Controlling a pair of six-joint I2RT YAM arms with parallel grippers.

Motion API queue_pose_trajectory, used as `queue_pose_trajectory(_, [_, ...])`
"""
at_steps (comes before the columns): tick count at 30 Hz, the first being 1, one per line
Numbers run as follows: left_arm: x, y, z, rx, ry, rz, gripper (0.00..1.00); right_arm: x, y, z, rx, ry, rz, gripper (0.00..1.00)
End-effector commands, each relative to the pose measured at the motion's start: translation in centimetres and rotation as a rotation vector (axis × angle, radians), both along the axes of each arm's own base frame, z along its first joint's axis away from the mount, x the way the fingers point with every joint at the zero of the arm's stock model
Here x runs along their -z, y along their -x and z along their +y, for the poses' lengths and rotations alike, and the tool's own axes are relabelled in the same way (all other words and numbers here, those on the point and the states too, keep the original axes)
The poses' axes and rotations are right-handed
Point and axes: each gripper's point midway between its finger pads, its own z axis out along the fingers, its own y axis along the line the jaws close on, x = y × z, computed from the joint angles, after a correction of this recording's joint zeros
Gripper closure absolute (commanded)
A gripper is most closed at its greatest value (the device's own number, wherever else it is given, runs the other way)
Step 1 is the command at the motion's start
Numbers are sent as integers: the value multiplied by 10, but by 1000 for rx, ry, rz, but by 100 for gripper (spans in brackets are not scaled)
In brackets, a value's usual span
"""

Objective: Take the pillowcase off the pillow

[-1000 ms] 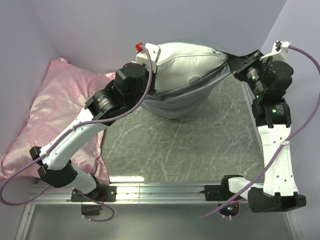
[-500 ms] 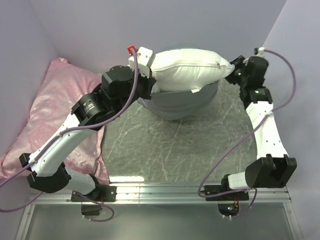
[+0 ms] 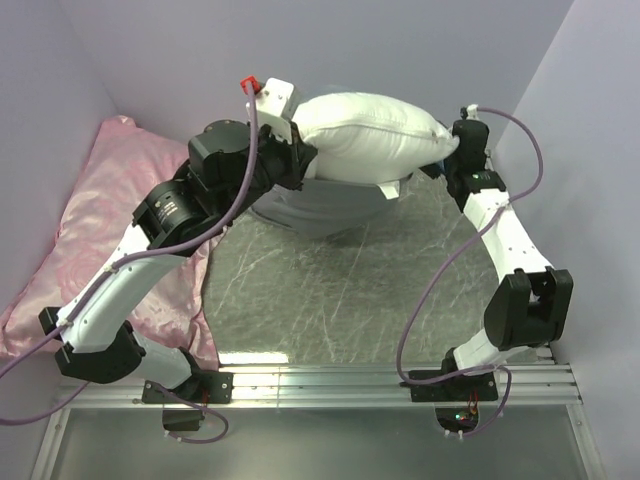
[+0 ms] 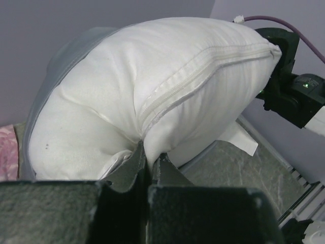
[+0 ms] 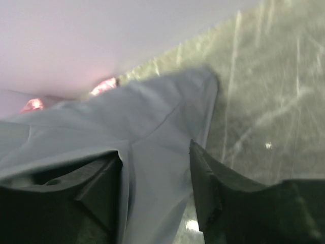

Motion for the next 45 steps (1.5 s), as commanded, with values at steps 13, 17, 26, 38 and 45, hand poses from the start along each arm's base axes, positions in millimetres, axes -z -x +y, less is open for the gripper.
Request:
queue_pose_trajectory(13, [-35, -30, -45, -85, 251, -42, 100, -121, 6, -30, 113, 80, -126, 26])
queue_pose_trajectory(17, [10, -46, -61, -65, 297, 56, 100, -158, 20, -48, 168, 81, -170, 25])
queue_pose_trajectory(26, [70, -79, -75, -61, 365, 224, 100, -172, 38, -73, 195, 70, -152, 23])
queue_pose_trajectory(38, [205, -89, -79, -169, 497, 465, 100, -137, 113, -45, 86, -31, -200, 17])
queue_pose_trajectory(45, [255, -61, -113, -165, 450, 499, 100, -37, 172, 14, -32, -172, -121, 16])
